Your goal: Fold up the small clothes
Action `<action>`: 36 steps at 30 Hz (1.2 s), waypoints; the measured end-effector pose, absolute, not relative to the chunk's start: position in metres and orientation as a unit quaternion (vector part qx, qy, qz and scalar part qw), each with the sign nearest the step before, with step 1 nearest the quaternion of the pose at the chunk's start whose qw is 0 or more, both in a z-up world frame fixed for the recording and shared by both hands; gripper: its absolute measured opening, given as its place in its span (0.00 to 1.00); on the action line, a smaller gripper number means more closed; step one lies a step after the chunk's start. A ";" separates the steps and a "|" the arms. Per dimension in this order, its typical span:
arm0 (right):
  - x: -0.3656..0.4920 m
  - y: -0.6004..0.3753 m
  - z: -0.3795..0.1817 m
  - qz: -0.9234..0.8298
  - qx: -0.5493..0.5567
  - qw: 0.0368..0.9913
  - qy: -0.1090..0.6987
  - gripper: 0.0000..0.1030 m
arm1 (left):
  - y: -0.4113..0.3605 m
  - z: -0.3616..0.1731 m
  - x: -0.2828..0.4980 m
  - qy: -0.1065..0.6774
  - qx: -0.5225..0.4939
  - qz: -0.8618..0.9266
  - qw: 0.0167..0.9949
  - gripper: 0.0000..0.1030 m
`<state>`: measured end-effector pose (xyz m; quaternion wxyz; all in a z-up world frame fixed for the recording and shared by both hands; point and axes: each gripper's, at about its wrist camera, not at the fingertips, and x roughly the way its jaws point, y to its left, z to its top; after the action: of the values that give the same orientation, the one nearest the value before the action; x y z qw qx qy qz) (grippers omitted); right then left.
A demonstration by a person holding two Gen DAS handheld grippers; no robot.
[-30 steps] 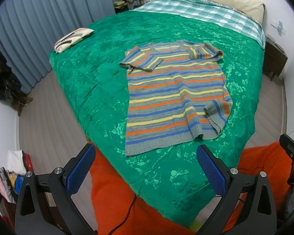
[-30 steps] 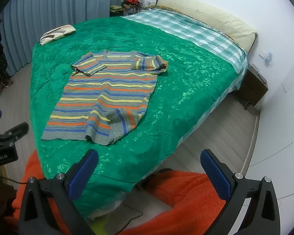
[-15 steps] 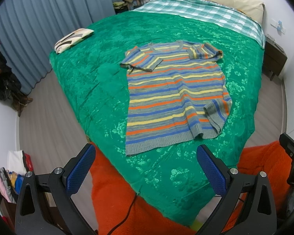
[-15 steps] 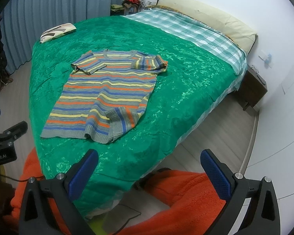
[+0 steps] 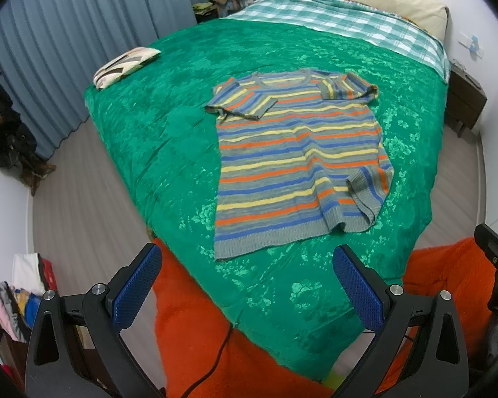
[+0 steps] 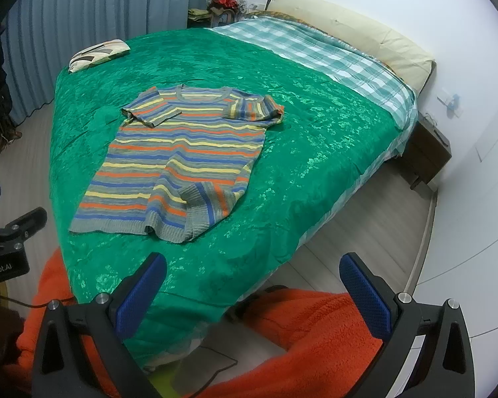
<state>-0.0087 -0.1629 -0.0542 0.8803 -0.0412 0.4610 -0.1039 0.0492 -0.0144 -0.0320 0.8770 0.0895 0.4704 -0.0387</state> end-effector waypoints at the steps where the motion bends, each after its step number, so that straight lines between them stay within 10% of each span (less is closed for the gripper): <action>1: -0.009 -0.162 -0.054 -0.104 -0.041 0.881 0.461 1.00 | -0.014 -0.032 0.049 0.470 0.090 -0.039 0.877 1.00; 20: 0.149 -0.128 -0.177 0.053 -0.075 0.880 0.467 0.89 | 0.057 -0.055 0.053 0.498 0.008 0.019 0.867 0.99; 21: 0.163 -0.128 -0.189 0.041 -0.083 0.874 0.477 0.84 | 0.059 -0.056 0.052 0.499 0.009 0.021 0.866 0.99; 23: 0.180 -0.141 -0.210 0.051 -0.057 0.848 0.525 0.10 | 0.066 -0.058 0.051 0.500 0.010 0.025 0.865 0.99; 33: 0.042 -0.277 -0.186 -0.052 0.035 0.830 0.555 0.12 | 0.094 -0.115 0.088 0.501 -0.010 -0.035 0.865 0.99; 36: 0.031 -0.298 -0.191 -0.055 0.099 0.833 0.541 0.48 | 0.088 -0.140 0.115 0.506 -0.031 -0.081 0.858 0.99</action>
<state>0.0307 -0.2979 -0.1906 0.8333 0.0989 0.5411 -0.0550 0.1150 0.0879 -0.1401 0.8583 -0.0311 0.5056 -0.0814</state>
